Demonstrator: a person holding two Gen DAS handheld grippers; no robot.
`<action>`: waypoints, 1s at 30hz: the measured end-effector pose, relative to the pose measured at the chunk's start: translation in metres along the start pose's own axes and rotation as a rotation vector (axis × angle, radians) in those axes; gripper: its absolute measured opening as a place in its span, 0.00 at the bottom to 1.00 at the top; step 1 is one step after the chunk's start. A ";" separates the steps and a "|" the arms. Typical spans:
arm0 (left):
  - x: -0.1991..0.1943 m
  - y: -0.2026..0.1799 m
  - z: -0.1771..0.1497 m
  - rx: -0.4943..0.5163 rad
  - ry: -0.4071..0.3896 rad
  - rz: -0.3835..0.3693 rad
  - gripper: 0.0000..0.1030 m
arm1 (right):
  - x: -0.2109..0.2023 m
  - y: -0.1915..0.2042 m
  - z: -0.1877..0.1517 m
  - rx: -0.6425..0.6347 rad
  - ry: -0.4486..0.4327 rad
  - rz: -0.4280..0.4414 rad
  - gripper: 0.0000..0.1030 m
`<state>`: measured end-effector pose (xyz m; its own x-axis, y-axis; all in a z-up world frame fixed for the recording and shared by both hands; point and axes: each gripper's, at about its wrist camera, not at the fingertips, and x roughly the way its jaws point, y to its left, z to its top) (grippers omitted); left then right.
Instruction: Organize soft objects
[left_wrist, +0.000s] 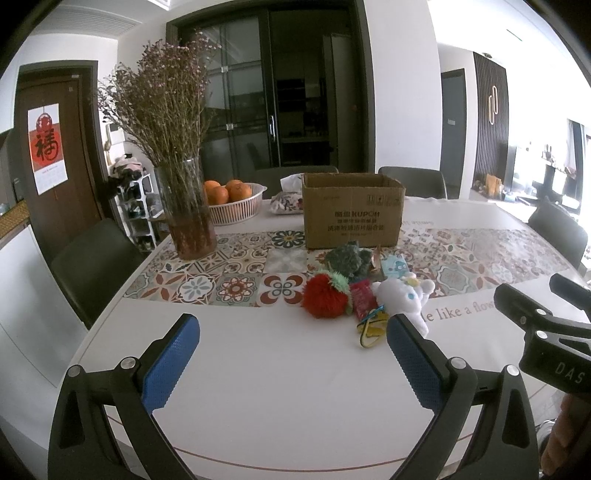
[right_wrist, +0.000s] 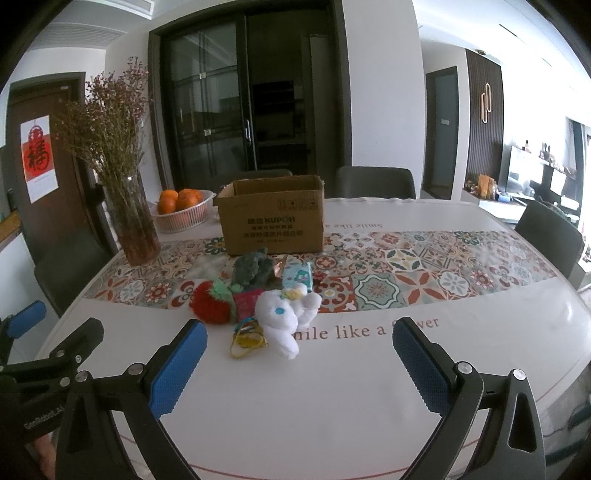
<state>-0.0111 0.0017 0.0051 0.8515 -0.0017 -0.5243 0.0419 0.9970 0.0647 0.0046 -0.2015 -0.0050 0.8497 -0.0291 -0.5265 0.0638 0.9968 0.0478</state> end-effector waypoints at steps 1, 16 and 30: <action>0.000 -0.001 0.000 0.000 0.000 -0.001 1.00 | 0.000 0.000 0.000 -0.001 0.001 0.000 0.99; 0.001 0.000 0.002 -0.010 0.007 -0.011 1.00 | 0.000 0.002 -0.002 -0.001 0.002 0.000 0.99; 0.047 0.014 0.003 -0.012 0.067 -0.073 1.00 | 0.032 0.015 -0.001 0.009 0.058 0.009 0.99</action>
<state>0.0312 0.0154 -0.0158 0.8095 -0.0698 -0.5829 0.0961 0.9953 0.0143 0.0322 -0.1878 -0.0223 0.8187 -0.0156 -0.5740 0.0612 0.9963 0.0602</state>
